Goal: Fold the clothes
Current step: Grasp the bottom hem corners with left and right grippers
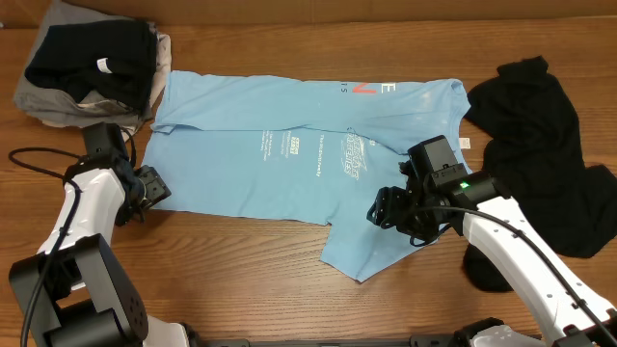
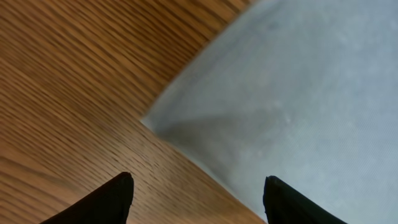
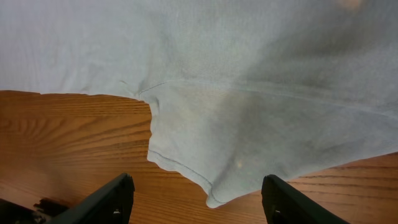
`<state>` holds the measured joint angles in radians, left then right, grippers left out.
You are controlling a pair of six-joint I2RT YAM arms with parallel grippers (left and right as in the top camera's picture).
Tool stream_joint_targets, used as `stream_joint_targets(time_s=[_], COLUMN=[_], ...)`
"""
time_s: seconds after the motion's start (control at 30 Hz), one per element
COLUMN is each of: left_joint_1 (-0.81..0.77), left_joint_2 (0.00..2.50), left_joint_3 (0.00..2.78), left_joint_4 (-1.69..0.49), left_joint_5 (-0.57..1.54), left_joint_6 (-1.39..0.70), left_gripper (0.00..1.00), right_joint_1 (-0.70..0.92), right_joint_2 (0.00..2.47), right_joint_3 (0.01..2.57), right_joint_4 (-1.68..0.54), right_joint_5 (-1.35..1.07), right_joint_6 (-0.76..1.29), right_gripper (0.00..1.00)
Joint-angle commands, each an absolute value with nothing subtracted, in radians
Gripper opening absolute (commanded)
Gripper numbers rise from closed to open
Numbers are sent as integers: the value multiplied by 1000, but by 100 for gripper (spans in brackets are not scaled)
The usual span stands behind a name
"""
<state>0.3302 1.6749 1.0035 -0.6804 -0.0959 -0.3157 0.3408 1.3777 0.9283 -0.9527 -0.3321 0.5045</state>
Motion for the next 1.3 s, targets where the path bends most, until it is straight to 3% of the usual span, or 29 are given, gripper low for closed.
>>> stream_joint_targets(time_s=[0.0, 0.13, 0.23, 0.6, 0.63, 0.73, 0.77, 1.27], left_joint_1=[345, 363, 373, 373, 373, 373, 373, 372], left_joint_2=[1676, 1682, 1714, 1863, 1874, 1892, 1893, 1892], left_joint_3=[970, 947, 947, 947, 947, 947, 947, 947], left_joint_4=[-636, -562, -528, -472, -467, -459, -458, -461], left_joint_5=[-192, -192, -183, -152, -151, -132, -125, -51], left_joint_6=[-398, -397, -397, -397, -397, -397, -397, -397], left_gripper=[68, 62, 44, 39, 36, 9, 4, 4], right_joint_1=[343, 343, 343, 343, 343, 344, 347, 562], right_joint_2=[1377, 1377, 1377, 1383, 1388, 1414, 1422, 1483], right_joint_3=[922, 922, 922, 922, 921, 911, 901, 770], right_joint_4=[-946, -945, -943, -940, -941, -953, -953, -889], right_joint_5=[-315, -305, -292, -293, -293, -296, -308, -289], right_joint_6=[509, 509, 509, 510, 514, 556, 555, 764], right_gripper=[69, 69, 69, 69, 66, 63, 63, 59])
